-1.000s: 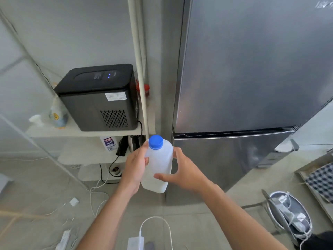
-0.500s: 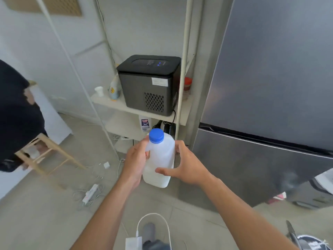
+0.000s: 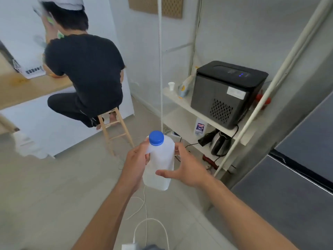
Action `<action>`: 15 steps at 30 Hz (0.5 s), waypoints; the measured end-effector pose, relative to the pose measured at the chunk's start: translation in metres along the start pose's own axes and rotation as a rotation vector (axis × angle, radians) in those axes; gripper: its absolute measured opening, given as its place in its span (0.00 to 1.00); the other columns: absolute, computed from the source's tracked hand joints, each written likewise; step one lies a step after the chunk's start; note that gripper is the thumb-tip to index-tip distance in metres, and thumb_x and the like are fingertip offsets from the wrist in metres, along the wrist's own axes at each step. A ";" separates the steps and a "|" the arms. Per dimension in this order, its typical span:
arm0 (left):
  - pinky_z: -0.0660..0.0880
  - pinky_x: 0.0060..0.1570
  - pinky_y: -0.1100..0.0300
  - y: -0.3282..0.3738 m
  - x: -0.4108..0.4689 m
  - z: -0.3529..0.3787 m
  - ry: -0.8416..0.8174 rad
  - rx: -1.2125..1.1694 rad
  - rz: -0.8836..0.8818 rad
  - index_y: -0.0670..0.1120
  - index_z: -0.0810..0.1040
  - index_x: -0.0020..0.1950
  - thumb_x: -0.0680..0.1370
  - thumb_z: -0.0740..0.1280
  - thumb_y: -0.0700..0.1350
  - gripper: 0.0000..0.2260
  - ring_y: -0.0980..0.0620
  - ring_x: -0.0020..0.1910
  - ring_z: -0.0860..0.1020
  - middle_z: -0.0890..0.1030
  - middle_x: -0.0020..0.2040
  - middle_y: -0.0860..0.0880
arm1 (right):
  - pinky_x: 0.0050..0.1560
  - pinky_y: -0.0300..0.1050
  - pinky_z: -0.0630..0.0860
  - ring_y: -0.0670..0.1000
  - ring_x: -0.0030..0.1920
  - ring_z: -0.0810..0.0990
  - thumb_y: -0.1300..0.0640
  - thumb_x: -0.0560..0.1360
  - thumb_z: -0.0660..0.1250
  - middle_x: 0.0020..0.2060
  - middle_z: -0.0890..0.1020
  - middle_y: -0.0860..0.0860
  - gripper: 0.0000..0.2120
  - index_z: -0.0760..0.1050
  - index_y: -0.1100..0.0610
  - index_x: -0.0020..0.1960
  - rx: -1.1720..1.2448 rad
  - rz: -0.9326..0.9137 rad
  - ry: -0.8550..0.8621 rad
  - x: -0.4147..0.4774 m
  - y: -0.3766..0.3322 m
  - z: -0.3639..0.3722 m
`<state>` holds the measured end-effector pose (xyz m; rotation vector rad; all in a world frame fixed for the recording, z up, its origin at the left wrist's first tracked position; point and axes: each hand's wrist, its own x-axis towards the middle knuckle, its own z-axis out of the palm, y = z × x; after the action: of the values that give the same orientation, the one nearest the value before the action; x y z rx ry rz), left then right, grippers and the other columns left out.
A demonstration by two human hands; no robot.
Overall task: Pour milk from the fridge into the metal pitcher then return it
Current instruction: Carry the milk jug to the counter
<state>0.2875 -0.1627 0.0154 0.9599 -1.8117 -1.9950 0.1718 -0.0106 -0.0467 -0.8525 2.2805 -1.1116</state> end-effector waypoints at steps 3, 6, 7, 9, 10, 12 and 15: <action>0.68 0.24 0.72 0.006 0.005 -0.033 0.077 -0.028 0.009 0.50 0.78 0.42 0.91 0.62 0.49 0.18 0.62 0.22 0.72 0.75 0.25 0.58 | 0.66 0.40 0.75 0.35 0.70 0.76 0.27 0.63 0.85 0.69 0.77 0.32 0.48 0.66 0.37 0.75 -0.029 -0.055 -0.054 0.029 -0.022 0.026; 0.68 0.24 0.73 0.010 0.016 -0.070 0.151 -0.050 0.004 0.50 0.79 0.42 0.91 0.61 0.51 0.18 0.63 0.22 0.73 0.76 0.25 0.59 | 0.62 0.37 0.75 0.33 0.68 0.77 0.30 0.64 0.86 0.67 0.78 0.31 0.46 0.67 0.39 0.74 -0.033 -0.103 -0.114 0.058 -0.047 0.050; 0.69 0.25 0.73 0.012 0.020 -0.083 0.181 -0.054 -0.001 0.51 0.79 0.41 0.91 0.62 0.51 0.19 0.63 0.22 0.73 0.75 0.25 0.59 | 0.61 0.36 0.75 0.32 0.67 0.77 0.31 0.65 0.86 0.67 0.79 0.31 0.46 0.68 0.39 0.74 -0.036 -0.120 -0.135 0.067 -0.056 0.058; 0.70 0.28 0.72 0.012 0.031 -0.108 0.239 -0.070 0.001 0.52 0.78 0.40 0.90 0.62 0.52 0.19 0.63 0.23 0.73 0.76 0.26 0.60 | 0.59 0.35 0.74 0.31 0.67 0.75 0.31 0.65 0.87 0.67 0.78 0.31 0.45 0.68 0.39 0.74 -0.039 -0.151 -0.177 0.087 -0.073 0.075; 0.71 0.33 0.70 0.013 0.036 -0.121 0.263 -0.083 -0.001 0.52 0.80 0.42 0.90 0.63 0.52 0.18 0.63 0.25 0.73 0.77 0.27 0.60 | 0.59 0.35 0.74 0.31 0.68 0.75 0.30 0.65 0.86 0.67 0.77 0.31 0.46 0.67 0.39 0.74 -0.050 -0.166 -0.195 0.098 -0.082 0.085; 0.71 0.42 0.62 0.011 0.049 -0.147 0.305 -0.106 -0.002 0.50 0.84 0.46 0.89 0.63 0.54 0.17 0.63 0.27 0.74 0.79 0.32 0.59 | 0.59 0.35 0.73 0.34 0.69 0.75 0.29 0.65 0.85 0.68 0.77 0.31 0.46 0.66 0.39 0.74 -0.075 -0.196 -0.232 0.119 -0.097 0.104; 0.70 0.45 0.57 0.013 0.063 -0.183 0.380 -0.132 -0.015 0.50 0.83 0.46 0.89 0.64 0.55 0.17 0.63 0.27 0.73 0.79 0.31 0.60 | 0.63 0.40 0.75 0.38 0.70 0.76 0.29 0.65 0.85 0.69 0.77 0.34 0.46 0.66 0.39 0.74 -0.076 -0.230 -0.291 0.150 -0.119 0.135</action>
<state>0.3539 -0.3453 0.0111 1.2153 -1.4546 -1.7659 0.1907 -0.2438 -0.0464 -1.2452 2.0307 -0.9268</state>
